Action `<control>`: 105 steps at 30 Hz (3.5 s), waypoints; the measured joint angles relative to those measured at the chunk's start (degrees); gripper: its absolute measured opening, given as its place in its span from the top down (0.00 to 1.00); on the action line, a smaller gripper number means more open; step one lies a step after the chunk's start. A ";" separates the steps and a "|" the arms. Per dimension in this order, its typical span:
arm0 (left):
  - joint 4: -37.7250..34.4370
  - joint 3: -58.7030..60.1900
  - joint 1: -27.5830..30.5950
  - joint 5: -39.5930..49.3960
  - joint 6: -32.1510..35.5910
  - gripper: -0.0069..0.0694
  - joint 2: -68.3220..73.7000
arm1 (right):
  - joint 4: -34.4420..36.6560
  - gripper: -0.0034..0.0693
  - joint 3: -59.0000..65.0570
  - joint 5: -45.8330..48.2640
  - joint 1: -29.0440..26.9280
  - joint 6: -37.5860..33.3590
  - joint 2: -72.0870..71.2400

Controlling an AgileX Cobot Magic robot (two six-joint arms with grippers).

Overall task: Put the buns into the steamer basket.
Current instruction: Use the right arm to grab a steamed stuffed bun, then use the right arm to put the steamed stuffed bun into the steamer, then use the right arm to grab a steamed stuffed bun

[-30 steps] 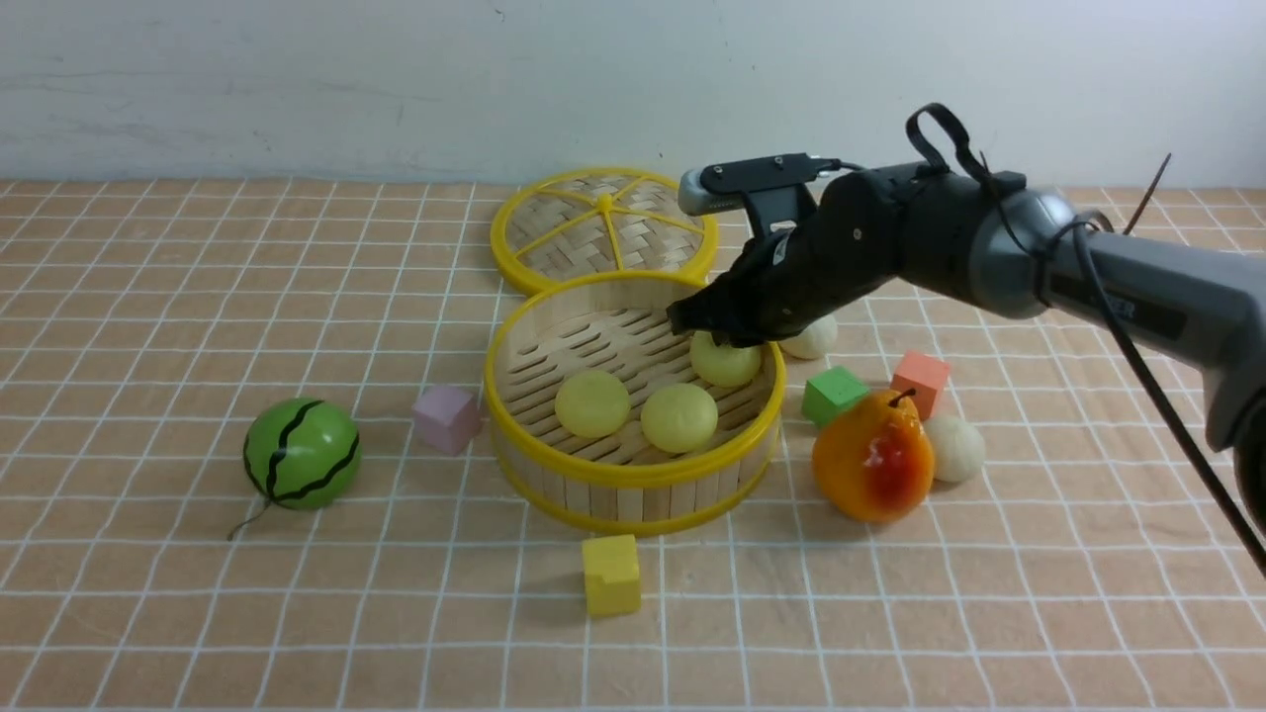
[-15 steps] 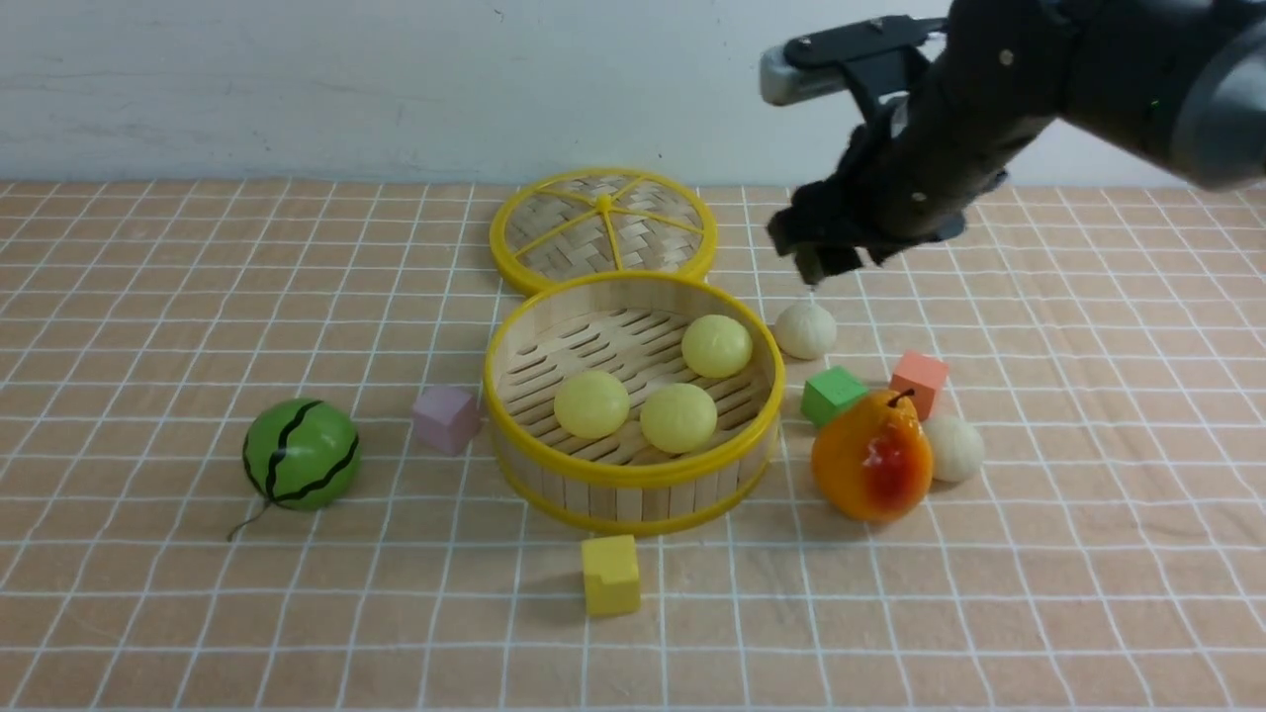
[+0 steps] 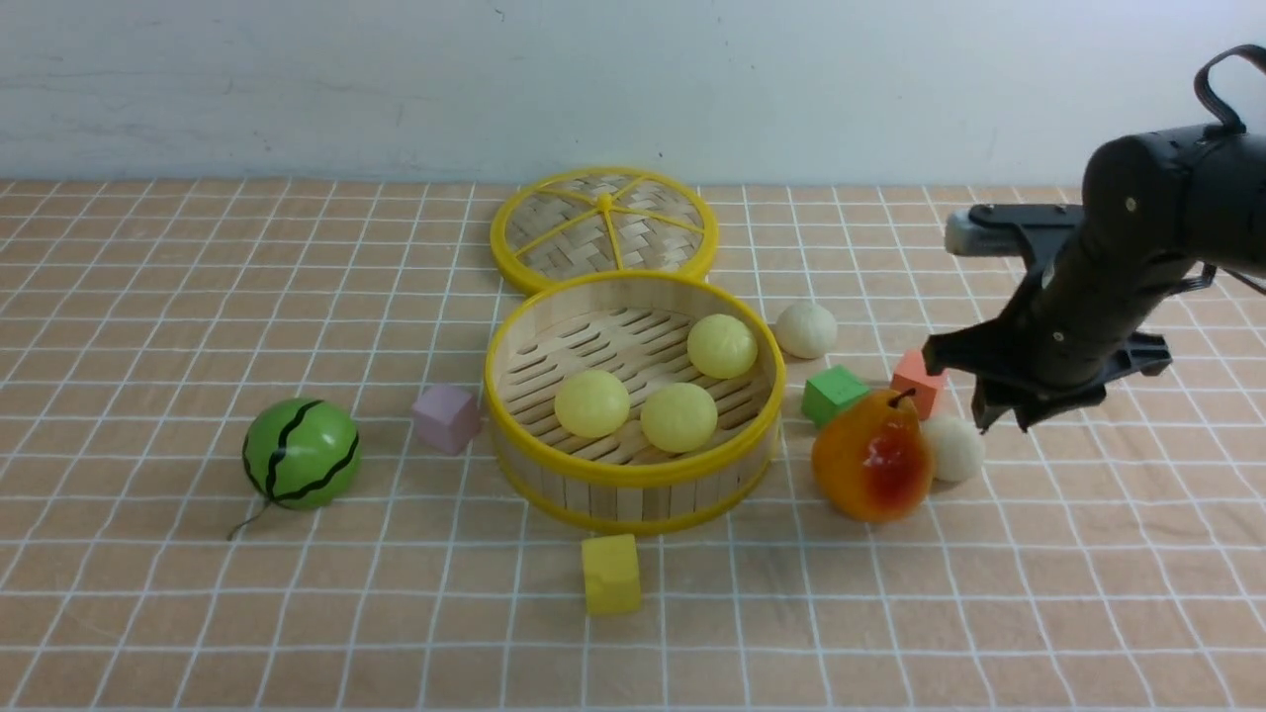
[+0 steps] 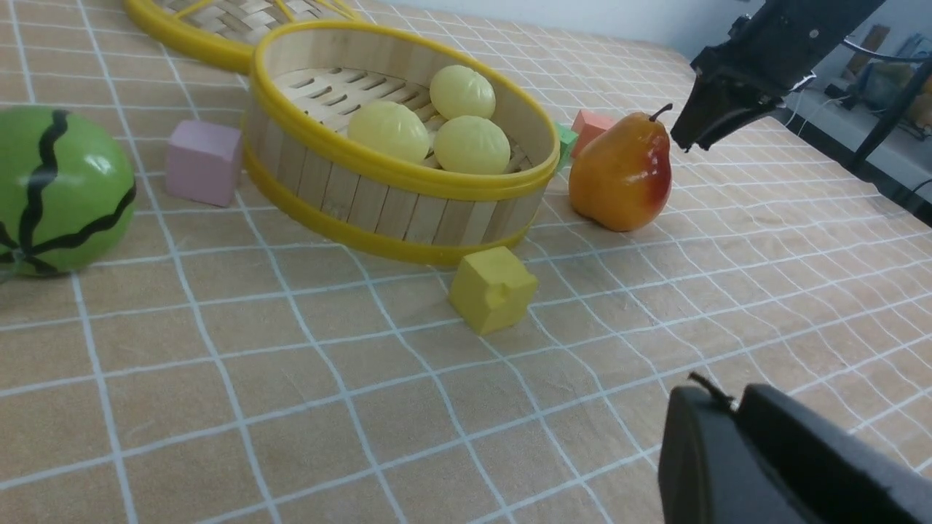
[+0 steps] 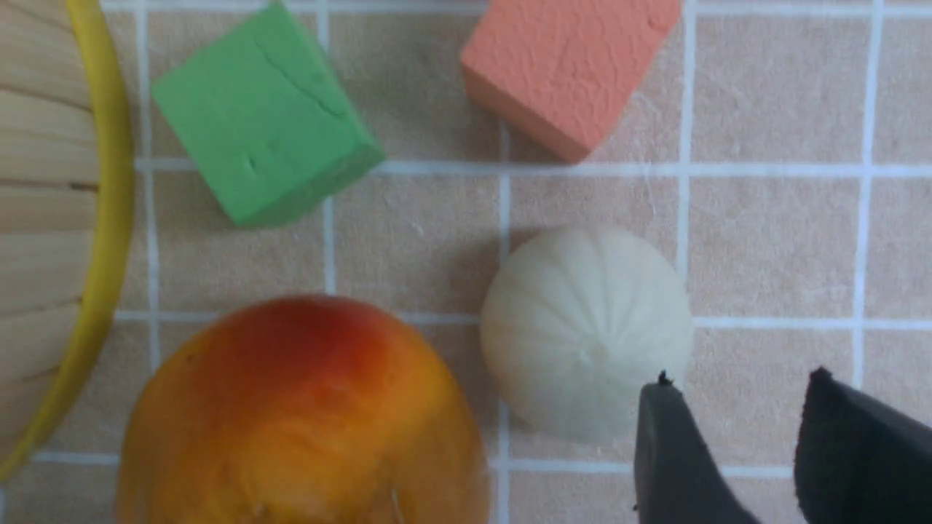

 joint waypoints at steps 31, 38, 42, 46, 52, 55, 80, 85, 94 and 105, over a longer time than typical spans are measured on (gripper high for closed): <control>0.00 0.00 0.00 0.00 0.00 0.81 0.00 | 4.72 0.75 0.07 -6.90 0.00 -4.40 5.77; 0.00 0.00 0.00 0.00 0.00 0.80 0.00 | 4.46 0.95 0.13 -5.12 0.00 -6.67 2.05; 0.00 0.00 0.00 0.00 0.00 0.80 0.00 | 5.09 0.95 -0.10 -4.65 0.16 -7.15 -3.49; 0.00 0.00 0.00 0.00 0.00 0.79 0.00 | 8.38 0.95 -2.99 -3.83 2.51 -11.25 -7.09; 0.00 0.00 0.00 0.00 0.00 0.79 0.00 | 16.89 0.95 -10.21 -2.95 10.76 -19.64 -5.17; 0.00 0.00 0.00 0.00 0.00 0.79 0.00 | 19.07 0.94 -12.83 -3.26 13.20 -21.23 -2.48; 0.00 0.00 0.00 0.00 0.00 0.77 0.00 | 25.18 0.84 -33.55 -13.01 22.26 -24.51 23.96; 0.00 0.00 0.00 0.00 0.00 0.76 0.00 | 25.91 0.53 -33.55 -14.42 22.26 -24.51 24.47; 0.00 0.00 0.00 0.00 0.00 0.75 0.00 | 19.46 0.17 -33.55 -1.92 20.64 -24.51 13.54; 0.00 0.00 0.00 0.00 0.00 0.73 0.00 | 2.67 0.44 -33.88 18.85 6.69 -19.70 5.09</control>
